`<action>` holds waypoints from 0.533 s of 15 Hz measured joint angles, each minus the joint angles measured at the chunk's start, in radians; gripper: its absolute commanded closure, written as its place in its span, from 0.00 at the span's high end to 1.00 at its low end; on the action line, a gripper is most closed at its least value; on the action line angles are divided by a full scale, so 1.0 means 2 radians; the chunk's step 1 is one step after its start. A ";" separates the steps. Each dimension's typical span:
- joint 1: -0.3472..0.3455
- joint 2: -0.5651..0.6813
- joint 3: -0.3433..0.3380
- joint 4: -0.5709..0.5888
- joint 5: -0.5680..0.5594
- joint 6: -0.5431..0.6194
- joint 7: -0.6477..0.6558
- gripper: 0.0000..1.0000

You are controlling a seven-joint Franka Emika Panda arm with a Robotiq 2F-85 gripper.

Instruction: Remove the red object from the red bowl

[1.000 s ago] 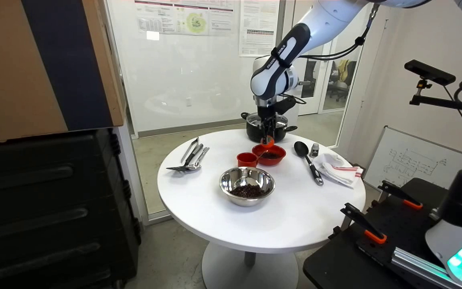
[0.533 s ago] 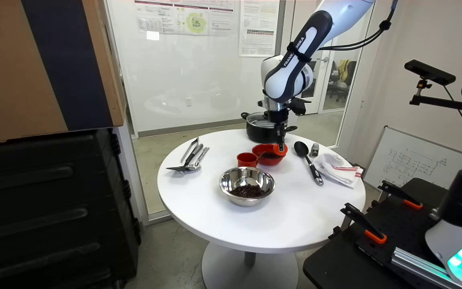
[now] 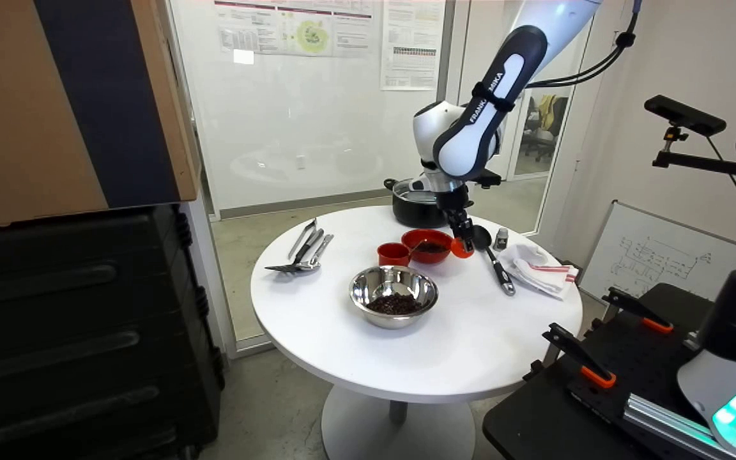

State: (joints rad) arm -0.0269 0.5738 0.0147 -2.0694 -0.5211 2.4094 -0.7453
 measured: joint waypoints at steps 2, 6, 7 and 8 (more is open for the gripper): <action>0.007 0.011 0.000 -0.001 -0.017 -0.009 -0.015 0.39; 0.018 0.041 0.000 0.000 -0.036 -0.023 -0.037 0.39; 0.018 0.049 0.001 0.001 -0.036 -0.023 -0.043 0.39; 0.017 0.056 0.001 0.002 -0.036 -0.023 -0.049 0.39</action>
State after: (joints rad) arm 0.0080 0.6851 0.0177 -2.0662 -0.5938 2.3635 -0.8442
